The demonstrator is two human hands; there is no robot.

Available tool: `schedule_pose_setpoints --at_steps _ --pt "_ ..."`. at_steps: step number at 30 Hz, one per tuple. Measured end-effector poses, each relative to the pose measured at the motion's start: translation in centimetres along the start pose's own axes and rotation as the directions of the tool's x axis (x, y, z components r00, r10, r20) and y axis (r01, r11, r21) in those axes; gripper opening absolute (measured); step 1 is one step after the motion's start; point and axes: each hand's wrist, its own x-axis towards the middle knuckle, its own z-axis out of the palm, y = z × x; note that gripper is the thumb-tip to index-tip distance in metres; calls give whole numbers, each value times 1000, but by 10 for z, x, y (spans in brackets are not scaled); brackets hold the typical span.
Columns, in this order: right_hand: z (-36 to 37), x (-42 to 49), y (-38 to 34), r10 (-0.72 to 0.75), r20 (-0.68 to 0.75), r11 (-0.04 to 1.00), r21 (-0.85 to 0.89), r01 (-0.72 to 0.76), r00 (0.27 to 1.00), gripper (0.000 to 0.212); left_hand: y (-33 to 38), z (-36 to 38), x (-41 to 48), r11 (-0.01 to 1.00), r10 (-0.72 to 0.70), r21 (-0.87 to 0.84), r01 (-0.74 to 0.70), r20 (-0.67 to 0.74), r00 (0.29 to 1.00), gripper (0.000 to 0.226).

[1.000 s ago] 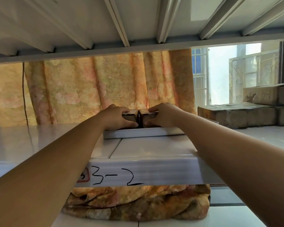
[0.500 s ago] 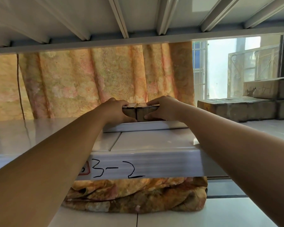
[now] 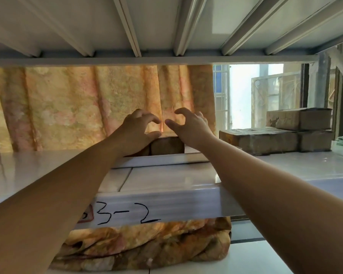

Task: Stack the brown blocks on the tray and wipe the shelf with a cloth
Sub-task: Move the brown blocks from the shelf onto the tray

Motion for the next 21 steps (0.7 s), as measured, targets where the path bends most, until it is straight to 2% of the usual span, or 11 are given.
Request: schedule_pose_setpoints --at_steps 3,5,8,11,13,15,18,21 --pt "-18 2 10 6 -219 1000 -3 -7 976 48 17 -6 5 997 27 -63 -34 -99 995 26" --pt "-40 3 21 -47 -307 991 -137 4 951 42 37 -9 11 991 18 -130 -33 -113 993 24" --pt "-78 4 42 -137 -391 948 -320 5 910 39 73 -7 24 979 -18 -205 11 -34 999 24" --pt "-118 9 77 -203 -469 897 -441 -29 860 39 109 16 41 998 -36 -45 36 8 999 24" --pt "-143 15 107 -213 -468 840 -536 -84 858 39 131 39 53 995 -67 79 66 11 998 25" --pt "-165 18 138 -131 -468 805 -565 -182 874 40 155 65 68 987 -84 137 78 41 996 34" --pt "-190 22 183 -12 -422 759 -594 -266 907 50 189 96 90 981 -179 105 165 138 974 70" --pt "-207 34 213 82 -340 780 -564 -273 937 61 216 119 110 967 -247 144 210 328 912 95"
